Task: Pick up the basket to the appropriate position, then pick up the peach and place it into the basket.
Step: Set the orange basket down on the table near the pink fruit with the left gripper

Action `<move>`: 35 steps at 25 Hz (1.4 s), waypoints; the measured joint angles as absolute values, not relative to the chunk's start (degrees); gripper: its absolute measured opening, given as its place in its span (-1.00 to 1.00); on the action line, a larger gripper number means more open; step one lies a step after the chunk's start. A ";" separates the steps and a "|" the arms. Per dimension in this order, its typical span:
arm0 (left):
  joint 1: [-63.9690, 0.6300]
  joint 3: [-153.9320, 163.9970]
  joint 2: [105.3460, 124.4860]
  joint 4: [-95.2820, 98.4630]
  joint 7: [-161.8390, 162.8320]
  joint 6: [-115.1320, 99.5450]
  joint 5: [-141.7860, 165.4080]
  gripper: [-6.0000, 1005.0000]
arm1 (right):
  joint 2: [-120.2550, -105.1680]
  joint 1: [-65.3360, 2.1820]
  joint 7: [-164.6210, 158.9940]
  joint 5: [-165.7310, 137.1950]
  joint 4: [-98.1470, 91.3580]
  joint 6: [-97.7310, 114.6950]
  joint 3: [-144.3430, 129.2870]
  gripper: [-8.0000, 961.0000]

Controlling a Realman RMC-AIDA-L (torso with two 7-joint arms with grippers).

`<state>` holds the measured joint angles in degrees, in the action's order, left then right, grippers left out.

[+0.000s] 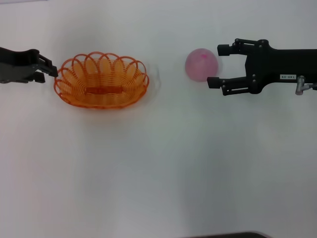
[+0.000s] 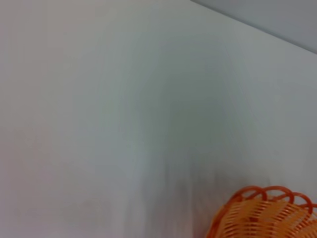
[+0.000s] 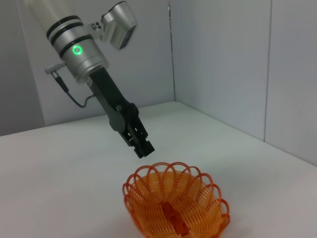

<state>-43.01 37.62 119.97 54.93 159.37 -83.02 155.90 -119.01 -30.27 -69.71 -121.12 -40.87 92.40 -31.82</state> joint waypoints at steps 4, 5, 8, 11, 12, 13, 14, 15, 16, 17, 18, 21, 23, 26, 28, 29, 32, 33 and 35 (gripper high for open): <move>-42.96 37.62 119.71 54.85 158.99 -83.27 155.90 -0.30 | -119.09 -30.40 -69.69 -121.11 -40.87 92.12 -31.87 0.92; -42.96 37.62 119.69 54.86 158.95 -83.30 155.90 -0.24 | -119.10 -30.43 -69.69 -121.11 -40.87 92.12 -31.92 0.92; -42.96 37.62 119.65 54.92 158.82 -83.37 155.91 -0.06 | -119.16 -30.46 -69.69 -121.11 -40.90 92.06 -32.00 0.92; -42.96 37.62 119.63 54.96 158.50 -83.40 155.92 0.12 | -119.18 -30.51 -69.69 -121.11 -41.01 92.00 -32.07 0.92; -42.97 37.62 119.63 54.99 158.41 -83.40 155.92 0.17 | -119.18 -30.53 -69.69 -121.11 -41.01 91.99 -32.07 0.92; -42.97 37.62 119.63 55.02 158.28 -83.41 155.92 0.21 | -119.18 -30.56 -69.69 -121.11 -41.02 91.91 -32.08 0.92; -42.97 37.62 119.65 55.07 158.07 -83.41 155.92 0.26 | -119.18 -30.59 -69.69 -121.11 -41.01 91.74 -32.08 0.92; -42.97 37.61 119.68 55.10 157.92 -83.41 155.92 0.31 | -119.18 -30.61 -69.69 -121.11 -40.98 91.38 -32.08 0.92; -42.98 37.62 119.78 55.28 157.45 -83.42 155.92 0.36 | -119.21 -30.63 -69.70 -121.11 -40.97 91.08 -32.09 0.93; -42.97 37.62 119.95 55.69 156.69 -83.42 155.83 0.40 | -119.26 -30.64 -69.69 -121.11 -40.95 90.57 -32.12 0.93; -42.97 37.62 119.95 55.69 156.69 -83.42 155.83 0.40 | -119.28 -30.65 -69.70 -121.11 -40.91 90.36 -32.14 0.93; -42.55 37.62 120.97 58.44 151.04 -84.20 154.33 0.41 | -119.34 -30.67 -69.70 -121.04 -40.53 89.62 -32.18 0.92; -42.32 37.61 121.32 59.45 146.38 -85.28 153.07 0.41 | -119.36 -30.68 -70.01 -120.82 -39.99 88.60 -32.15 0.92; -42.03 37.62 121.91 60.10 136.47 -87.50 151.39 0.41 | -119.36 -30.72 -70.28 -120.76 -39.59 88.18 -31.87 0.92; -41.21 37.64 122.63 61.01 130.44 -87.86 151.08 0.41 | -119.36 -30.76 -70.76 -120.52 -39.37 88.06 -31.55 0.92; -40.58 37.65 123.01 61.62 127.46 -87.66 150.91 0.41 | -119.35 -30.77 -71.11 -120.21 -39.28 88.05 -31.48 0.92; -38.38 37.64 123.52 62.94 117.46 -87.86 148.78 0.40 | -119.36 -30.77 -72.23 -118.98 -38.65 88.23 -31.46 0.92; -37.70 37.64 123.48 63.08 114.21 -88.50 147.84 0.40 | -119.36 -30.78 -72.64 -118.69 -38.51 88.35 -31.46 0.93; -36.92 37.65 123.15 63.21 108.85 -90.00 146.47 0.40 | -119.36 -30.87 -73.81 -118.10 -38.45 88.38 -31.46 0.93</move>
<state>-36.92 37.65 123.15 63.21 108.85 -90.00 146.47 -119.36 -30.87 -73.81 -118.10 -38.45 88.38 -31.46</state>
